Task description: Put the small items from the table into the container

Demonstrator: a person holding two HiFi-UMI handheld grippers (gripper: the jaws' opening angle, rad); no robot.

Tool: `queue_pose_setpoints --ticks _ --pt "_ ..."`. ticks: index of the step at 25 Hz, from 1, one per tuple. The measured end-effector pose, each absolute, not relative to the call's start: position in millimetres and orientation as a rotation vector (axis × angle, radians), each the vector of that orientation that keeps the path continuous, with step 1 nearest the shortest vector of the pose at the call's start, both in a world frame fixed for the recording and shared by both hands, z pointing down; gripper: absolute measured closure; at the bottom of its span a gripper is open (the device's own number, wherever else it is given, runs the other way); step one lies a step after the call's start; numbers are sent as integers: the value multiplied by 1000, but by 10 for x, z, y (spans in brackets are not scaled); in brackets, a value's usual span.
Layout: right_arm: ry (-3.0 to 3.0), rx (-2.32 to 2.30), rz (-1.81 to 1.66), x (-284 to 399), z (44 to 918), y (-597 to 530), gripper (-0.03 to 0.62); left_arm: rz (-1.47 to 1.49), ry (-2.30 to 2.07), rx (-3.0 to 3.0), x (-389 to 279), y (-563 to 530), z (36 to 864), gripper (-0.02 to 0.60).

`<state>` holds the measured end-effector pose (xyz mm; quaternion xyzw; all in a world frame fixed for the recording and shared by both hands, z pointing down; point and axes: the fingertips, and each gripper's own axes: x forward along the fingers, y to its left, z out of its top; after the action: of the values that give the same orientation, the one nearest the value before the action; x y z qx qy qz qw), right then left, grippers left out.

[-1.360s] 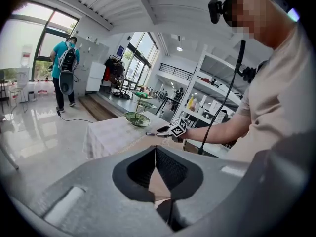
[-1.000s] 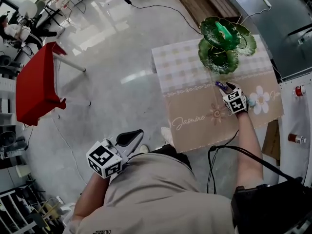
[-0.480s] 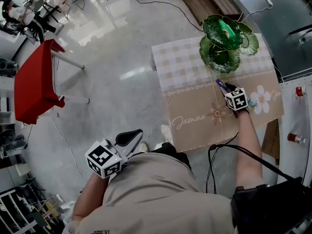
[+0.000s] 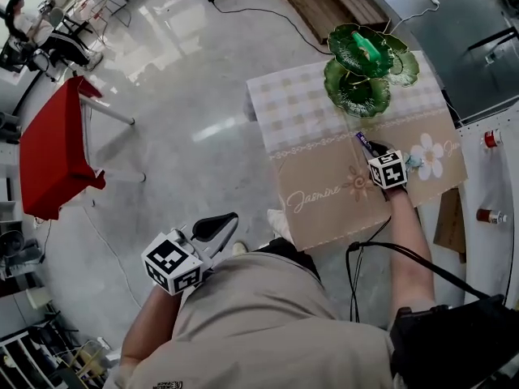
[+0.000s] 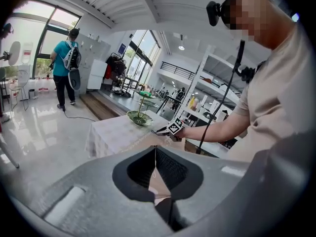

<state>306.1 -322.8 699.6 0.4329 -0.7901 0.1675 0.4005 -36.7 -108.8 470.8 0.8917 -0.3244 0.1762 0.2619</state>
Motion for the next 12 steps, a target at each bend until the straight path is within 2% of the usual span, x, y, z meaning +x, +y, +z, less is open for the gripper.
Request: queue_pose_setpoints --ticks 12 --pt "-2047 1135 336 2621 5894 -2827 500 409 -783 2501 -475 -876 4574 572"
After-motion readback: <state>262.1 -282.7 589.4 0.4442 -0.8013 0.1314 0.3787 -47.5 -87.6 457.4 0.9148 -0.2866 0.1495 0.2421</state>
